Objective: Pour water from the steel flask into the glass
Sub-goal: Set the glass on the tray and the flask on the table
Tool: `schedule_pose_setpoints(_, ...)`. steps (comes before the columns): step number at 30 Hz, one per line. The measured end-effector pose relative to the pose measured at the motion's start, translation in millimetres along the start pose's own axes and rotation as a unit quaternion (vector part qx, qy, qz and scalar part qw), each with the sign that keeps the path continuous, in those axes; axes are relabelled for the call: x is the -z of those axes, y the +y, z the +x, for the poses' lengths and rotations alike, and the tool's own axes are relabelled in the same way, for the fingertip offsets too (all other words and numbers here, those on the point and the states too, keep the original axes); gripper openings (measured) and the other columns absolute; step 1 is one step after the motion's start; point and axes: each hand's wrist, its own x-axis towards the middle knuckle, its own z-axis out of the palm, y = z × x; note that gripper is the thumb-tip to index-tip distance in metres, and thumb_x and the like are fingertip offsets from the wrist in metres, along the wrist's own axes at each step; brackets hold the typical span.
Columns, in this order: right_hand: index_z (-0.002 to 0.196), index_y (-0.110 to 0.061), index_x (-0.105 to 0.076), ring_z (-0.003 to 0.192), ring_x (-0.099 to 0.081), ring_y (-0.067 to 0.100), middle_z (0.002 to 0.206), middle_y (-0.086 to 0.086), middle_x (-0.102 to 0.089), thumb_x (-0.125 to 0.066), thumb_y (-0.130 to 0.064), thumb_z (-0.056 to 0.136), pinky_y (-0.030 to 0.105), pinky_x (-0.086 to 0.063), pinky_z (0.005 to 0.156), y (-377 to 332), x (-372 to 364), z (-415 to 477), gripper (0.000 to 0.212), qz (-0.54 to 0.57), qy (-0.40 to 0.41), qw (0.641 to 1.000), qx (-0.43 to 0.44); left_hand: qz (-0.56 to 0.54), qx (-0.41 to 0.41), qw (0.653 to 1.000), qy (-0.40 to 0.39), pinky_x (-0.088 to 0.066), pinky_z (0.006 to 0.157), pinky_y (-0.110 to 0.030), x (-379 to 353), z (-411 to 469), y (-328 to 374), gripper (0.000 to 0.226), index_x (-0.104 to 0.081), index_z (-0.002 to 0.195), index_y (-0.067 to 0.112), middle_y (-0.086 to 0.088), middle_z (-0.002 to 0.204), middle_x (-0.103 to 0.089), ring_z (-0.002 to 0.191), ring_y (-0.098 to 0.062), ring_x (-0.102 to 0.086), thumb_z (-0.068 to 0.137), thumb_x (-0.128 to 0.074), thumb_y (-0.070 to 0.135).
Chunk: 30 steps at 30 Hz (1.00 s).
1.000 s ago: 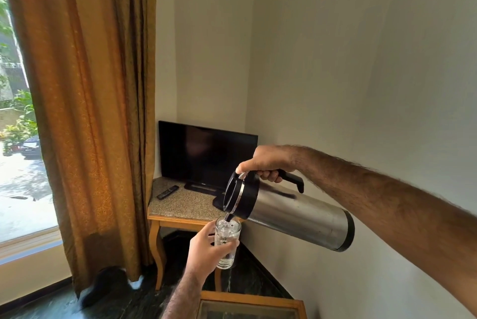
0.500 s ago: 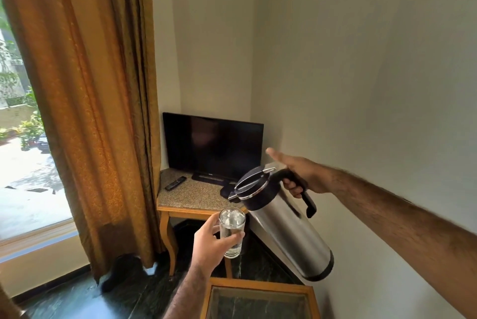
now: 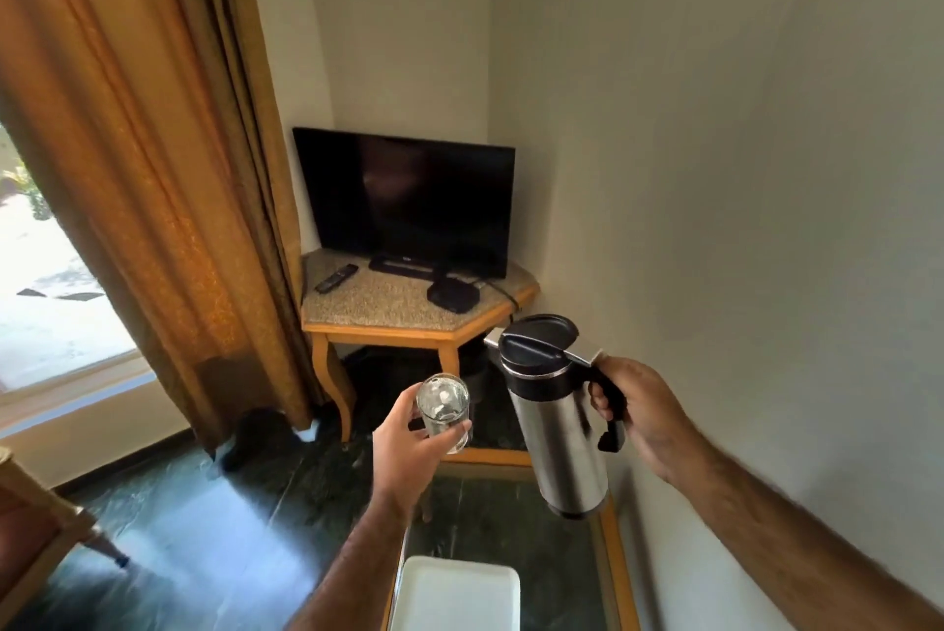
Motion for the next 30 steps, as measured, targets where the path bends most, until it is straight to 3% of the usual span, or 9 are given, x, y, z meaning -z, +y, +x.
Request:
schedule_pose_setpoints(4, 0.078, -0.007, -0.061, 0.052, -0.041, 0.015, 0.061, 0.005, -0.053, -0.052, -0.021, 0.105, 0.031, -0.034, 0.055, 63.4, 10.5, -14.9, 0.032, 0.059, 0.071, 0.996, -0.012, 0.024, 0.022, 0.999, -0.007, -0.064, 0.088, -0.028, -12.7, -16.0, -41.6, 0.070, -0.066, 0.130, 0.019, 0.011, 0.110, -0.072, 0.106, -0.007, -0.071, 0.068, -0.098, 0.019)
schedule_pose_setpoints(7, 0.078, -0.007, -0.062, 0.052, -0.044, 0.015, 0.059, 0.004, -0.054, -0.052, -0.014, 0.104, 0.030, -0.035, 0.054, 105.4, 19.0, -23.9, 0.029, 0.097, 0.105, 0.989, -0.033, 0.039, 0.042, 0.998, -0.024, -0.065, 0.087, -0.032, -24.5, -27.5, -78.2, 0.063, -0.066, 0.124, 0.025, 0.013, 0.108, -0.073, 0.103, -0.013, -0.074, 0.069, -0.097, 0.018)
schedule_pose_setpoints(12, 0.070, -0.012, -0.069, 0.049, -0.047, 0.013, 0.055, 0.003, -0.056, -0.049, -0.009, 0.104, 0.026, -0.037, 0.051, 178.2, 29.1, -38.4, 0.039, 0.140, 0.139, 0.978, -0.070, 0.080, 0.061, 0.994, -0.036, -0.064, 0.084, -0.025, -47.2, -48.0, -142.9, 0.067, -0.065, 0.127, 0.026, 0.011, 0.110, -0.075, 0.101, -0.007, -0.074, 0.069, -0.098, 0.024)
schedule_pose_setpoints(15, 0.068, -0.014, -0.076, 0.050, -0.049, 0.011, 0.054, 0.002, -0.058, -0.045, -0.007, 0.104, 0.024, -0.039, 0.051, 220.9, 35.8, -45.9, 0.048, 0.162, 0.164, 0.969, -0.088, 0.088, 0.069, 0.993, -0.035, -0.060, 0.079, -0.011, -59.5, -60.4, -175.7, 0.067, -0.059, 0.117, 0.046, 0.023, 0.106, -0.071, 0.098, 0.008, -0.071, 0.068, -0.098, 0.021)
schedule_pose_setpoints(17, 0.071, -0.015, -0.079, 0.050, -0.049, 0.011, 0.054, 0.002, -0.058, -0.044, -0.007, 0.104, 0.022, -0.039, 0.049, 250.5, 38.5, -47.3, 0.049, 0.174, 0.181, 0.964, -0.089, 0.084, 0.081, 0.992, -0.040, -0.058, 0.078, -0.008, -70.0, -65.0, -203.2, 0.068, -0.059, 0.112, 0.051, 0.023, 0.109, -0.072, 0.102, 0.010, -0.069, 0.068, -0.098, 0.018)
schedule_pose_setpoints(23, 0.056, -0.018, -0.066, 0.050, -0.043, 0.016, 0.051, 0.000, -0.050, -0.042, -0.009, 0.099, 0.033, -0.032, 0.059, 323.2, 44.1, -47.8, 0.050, 0.230, 0.257, 0.933, -0.103, 0.081, 0.125, 0.987, -0.054, -0.059, 0.079, -0.010, -94.7, -80.5, -287.9, 0.062, -0.066, 0.122, 0.027, 0.003, 0.114, -0.076, 0.105, -0.014, -0.074, 0.070, -0.096, 0.008)
schedule_pose_setpoints(26, 0.047, -0.021, -0.065, 0.051, -0.043, 0.017, 0.050, -0.003, -0.051, -0.037, -0.006, 0.100, 0.030, -0.032, 0.059, 348.6, 46.1, -45.5, 0.062, 0.262, 0.292, 0.912, -0.115, 0.075, 0.144, 0.985, -0.055, -0.059, 0.081, -0.011, -100.7, -85.6, -321.3, 0.064, -0.065, 0.122, 0.027, 0.006, 0.114, -0.075, 0.106, -0.015, -0.073, 0.070, -0.095, 0.006)
schedule_pose_setpoints(30, 0.056, -0.021, -0.072, 0.052, -0.046, 0.015, 0.057, -0.003, -0.059, -0.040, -0.010, 0.095, 0.022, -0.037, 0.054, 391.9, 50.2, -45.4, 0.051, 0.277, 0.314, 0.902, -0.106, 0.080, 0.180, 0.978, -0.074, -0.063, 0.089, -0.020, -113.9, -92.5, -370.6, 0.064, -0.065, 0.120, 0.034, 0.024, 0.107, -0.074, 0.106, -0.005, -0.073, 0.070, -0.095, 0.007)
